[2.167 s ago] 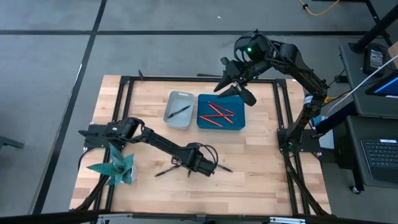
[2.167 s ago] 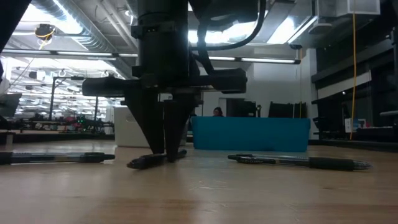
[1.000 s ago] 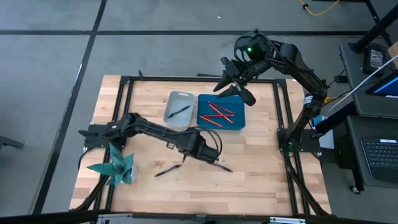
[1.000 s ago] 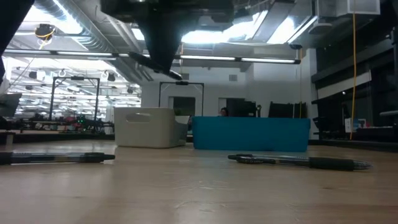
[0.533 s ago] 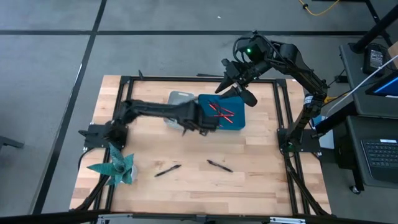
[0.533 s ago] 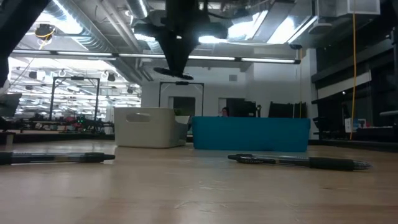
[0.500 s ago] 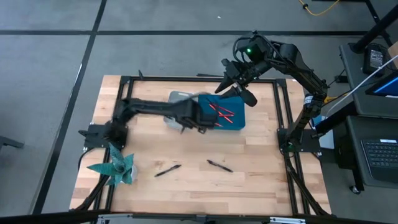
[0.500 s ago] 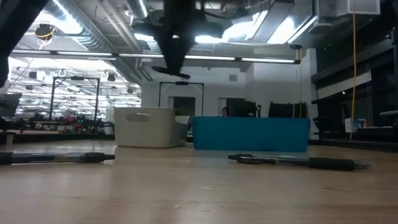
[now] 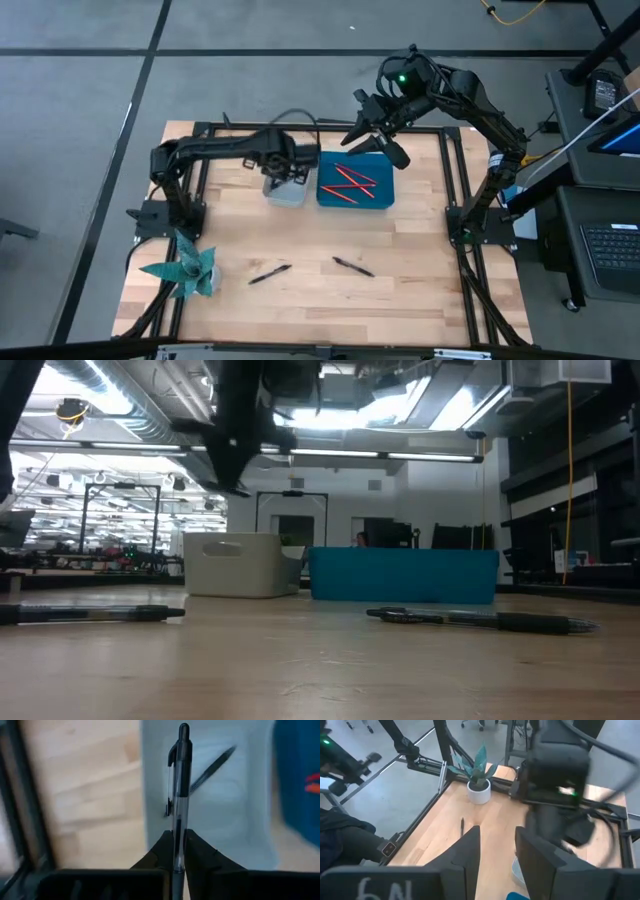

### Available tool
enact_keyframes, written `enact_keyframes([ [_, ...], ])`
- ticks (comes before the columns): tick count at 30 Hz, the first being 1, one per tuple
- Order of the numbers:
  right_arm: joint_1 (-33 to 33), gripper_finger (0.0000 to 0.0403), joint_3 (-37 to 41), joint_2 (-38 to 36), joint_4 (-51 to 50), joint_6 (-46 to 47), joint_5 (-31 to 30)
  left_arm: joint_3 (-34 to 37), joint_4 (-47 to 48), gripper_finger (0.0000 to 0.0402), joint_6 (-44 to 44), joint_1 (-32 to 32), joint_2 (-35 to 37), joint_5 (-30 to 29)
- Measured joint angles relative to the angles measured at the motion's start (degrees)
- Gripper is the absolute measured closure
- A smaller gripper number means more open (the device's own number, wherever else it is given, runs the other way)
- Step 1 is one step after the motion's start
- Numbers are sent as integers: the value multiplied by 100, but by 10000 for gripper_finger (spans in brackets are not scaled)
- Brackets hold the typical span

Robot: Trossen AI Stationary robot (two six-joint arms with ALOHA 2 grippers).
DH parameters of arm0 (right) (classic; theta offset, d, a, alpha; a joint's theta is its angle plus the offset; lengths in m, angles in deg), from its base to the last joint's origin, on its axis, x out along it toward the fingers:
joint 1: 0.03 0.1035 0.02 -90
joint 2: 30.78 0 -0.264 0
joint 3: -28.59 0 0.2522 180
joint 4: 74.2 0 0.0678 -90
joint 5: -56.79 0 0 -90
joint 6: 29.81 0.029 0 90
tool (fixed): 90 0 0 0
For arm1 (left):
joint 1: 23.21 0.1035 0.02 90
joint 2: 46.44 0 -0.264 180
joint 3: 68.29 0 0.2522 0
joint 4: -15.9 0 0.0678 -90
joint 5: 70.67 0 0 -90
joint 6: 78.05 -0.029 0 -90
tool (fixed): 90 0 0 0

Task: Sort pens & pencils
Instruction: Put the black pen into the gray bin

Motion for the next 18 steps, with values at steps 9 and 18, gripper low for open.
enact_keyframes([
  [9, 2, 279, 0, 0, 3, -11, -1, 584, -1214, 385, -915, 948, -76, 492],
  [18, 0, 279, 0, -2, 6, -78, -1, 1537, -2547, 385, -1117, 1129, -72, 888],
])
